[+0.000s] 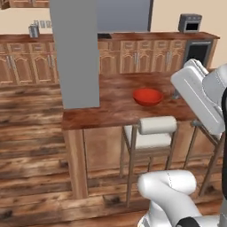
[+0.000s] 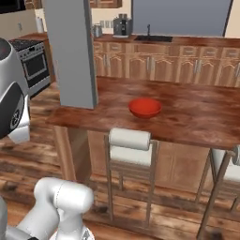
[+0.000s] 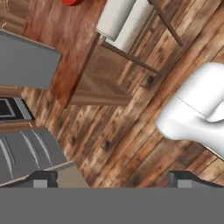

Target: Pick up the bowls from the cabinet and place each bowl in front of a stool on the dining counter.

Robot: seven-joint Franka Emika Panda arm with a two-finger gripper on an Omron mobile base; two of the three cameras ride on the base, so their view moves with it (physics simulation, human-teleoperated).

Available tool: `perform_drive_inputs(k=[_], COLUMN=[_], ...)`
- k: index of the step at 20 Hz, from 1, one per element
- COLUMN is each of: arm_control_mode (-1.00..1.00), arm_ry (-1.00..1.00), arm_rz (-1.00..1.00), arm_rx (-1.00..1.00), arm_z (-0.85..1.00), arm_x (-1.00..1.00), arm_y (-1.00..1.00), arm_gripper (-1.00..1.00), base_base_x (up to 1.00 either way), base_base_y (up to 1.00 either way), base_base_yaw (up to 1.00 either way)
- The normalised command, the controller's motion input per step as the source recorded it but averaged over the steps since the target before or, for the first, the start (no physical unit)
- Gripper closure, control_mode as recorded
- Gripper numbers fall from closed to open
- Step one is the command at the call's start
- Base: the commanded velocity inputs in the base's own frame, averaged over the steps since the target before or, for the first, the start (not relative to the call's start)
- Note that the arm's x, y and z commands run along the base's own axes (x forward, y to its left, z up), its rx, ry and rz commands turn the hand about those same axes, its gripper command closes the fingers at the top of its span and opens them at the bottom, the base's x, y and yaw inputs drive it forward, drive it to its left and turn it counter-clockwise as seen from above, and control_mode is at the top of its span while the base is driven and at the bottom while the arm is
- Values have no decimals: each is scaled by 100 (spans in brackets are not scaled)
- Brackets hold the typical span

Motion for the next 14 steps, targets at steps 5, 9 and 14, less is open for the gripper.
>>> perform_drive_inputs(k=[5,9,14], arm_control_mode=[100,100,100], arm_ry=[0,0,0], arm_rz=[0,0,0], arm_rx=[0,0,0], arm_z=[0,0,0], arm_x=[0,0,0], arm_y=[0,0,0], arm_gripper=[-100,-100,-100], base_base_x=[-15,89,100], base_base_y=[100,100,100], base_base_yaw=[3,0,-2])
